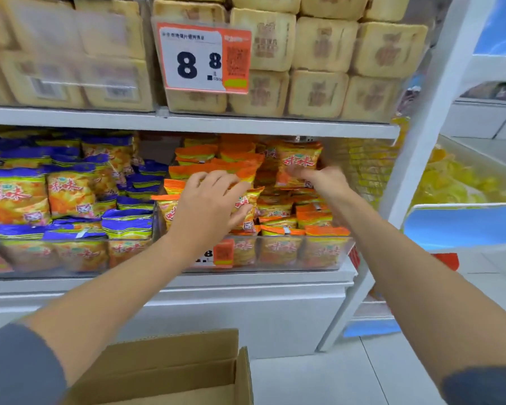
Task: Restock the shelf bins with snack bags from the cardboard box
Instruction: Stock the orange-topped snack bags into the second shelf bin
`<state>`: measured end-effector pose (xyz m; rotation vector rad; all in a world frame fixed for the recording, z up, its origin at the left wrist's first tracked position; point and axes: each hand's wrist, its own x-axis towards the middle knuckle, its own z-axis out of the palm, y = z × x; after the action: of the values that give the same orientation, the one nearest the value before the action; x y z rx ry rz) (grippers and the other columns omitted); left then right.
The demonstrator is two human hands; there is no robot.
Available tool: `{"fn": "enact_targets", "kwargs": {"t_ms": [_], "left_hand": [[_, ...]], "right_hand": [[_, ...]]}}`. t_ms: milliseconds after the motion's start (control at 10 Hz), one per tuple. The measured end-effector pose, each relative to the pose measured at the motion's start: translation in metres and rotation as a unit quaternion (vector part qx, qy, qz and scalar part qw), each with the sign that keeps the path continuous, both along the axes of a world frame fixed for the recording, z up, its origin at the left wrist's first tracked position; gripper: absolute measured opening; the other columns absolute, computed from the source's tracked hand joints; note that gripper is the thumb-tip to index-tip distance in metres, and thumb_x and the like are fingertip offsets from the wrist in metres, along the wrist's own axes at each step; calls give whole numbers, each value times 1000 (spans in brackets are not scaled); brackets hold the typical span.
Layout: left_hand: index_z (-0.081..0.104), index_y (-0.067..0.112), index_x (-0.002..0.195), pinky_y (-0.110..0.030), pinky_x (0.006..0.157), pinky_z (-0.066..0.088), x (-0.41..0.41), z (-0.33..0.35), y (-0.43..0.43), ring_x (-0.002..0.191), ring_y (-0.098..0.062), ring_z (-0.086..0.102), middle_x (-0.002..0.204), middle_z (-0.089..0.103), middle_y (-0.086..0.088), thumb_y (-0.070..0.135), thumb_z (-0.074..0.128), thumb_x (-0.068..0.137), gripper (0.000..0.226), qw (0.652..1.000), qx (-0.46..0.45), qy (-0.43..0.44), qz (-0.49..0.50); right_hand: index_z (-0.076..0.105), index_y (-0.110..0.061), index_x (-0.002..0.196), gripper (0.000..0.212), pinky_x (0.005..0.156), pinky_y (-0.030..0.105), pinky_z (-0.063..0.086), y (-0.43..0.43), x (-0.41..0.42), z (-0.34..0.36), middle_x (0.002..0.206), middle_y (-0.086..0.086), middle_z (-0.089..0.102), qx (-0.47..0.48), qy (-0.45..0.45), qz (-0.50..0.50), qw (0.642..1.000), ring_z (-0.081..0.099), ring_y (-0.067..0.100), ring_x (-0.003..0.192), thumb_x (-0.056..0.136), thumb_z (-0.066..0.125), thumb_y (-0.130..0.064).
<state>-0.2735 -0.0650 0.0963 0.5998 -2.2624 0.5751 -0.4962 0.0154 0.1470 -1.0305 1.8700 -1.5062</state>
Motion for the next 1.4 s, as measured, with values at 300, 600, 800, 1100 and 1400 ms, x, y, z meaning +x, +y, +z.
{"fn": "enact_targets", "kwargs": {"t_ms": [300,600,800,1100,1400], "left_hand": [[69,21,114,-38,91,44,-2,-3,-2,105,-20,62,109,69,1,47,55,93,36,1000,-7,15,8],[69,20,113,-37,90,44,-3,-4,-1,102,-20,63,107,70,2,48,54,93,37,1000,-15,19,14],[69,19,112,-38,89,45,-3,-4,0,100,-21,63,106,70,2,48,54,93,37,999,-22,25,11],[69,19,111,-38,89,45,-3,-6,-1,99,-21,64,105,70,2,47,53,94,37,999,-34,29,10],[68,18,112,-37,89,45,-3,-6,-1,100,-21,63,105,70,1,48,52,94,39,999,-30,26,3]], "right_hand": [[52,-27,137,84,95,29,43,-66,-18,-17,133,-3,60,122,179,67,974,55,21,123,65,77,-64],[29,-16,150,62,101,25,29,-59,-7,-7,156,6,29,111,138,101,979,29,24,141,96,54,-35],[30,-19,147,62,74,16,25,-68,-25,-27,137,1,50,64,143,30,987,46,19,125,94,61,-25],[46,-29,139,48,73,13,46,-67,-26,-41,138,2,53,-5,259,15,966,60,18,104,95,59,-15],[45,-28,142,63,94,30,46,-69,-20,-44,138,7,53,32,327,15,944,56,26,119,86,72,-32]]}}
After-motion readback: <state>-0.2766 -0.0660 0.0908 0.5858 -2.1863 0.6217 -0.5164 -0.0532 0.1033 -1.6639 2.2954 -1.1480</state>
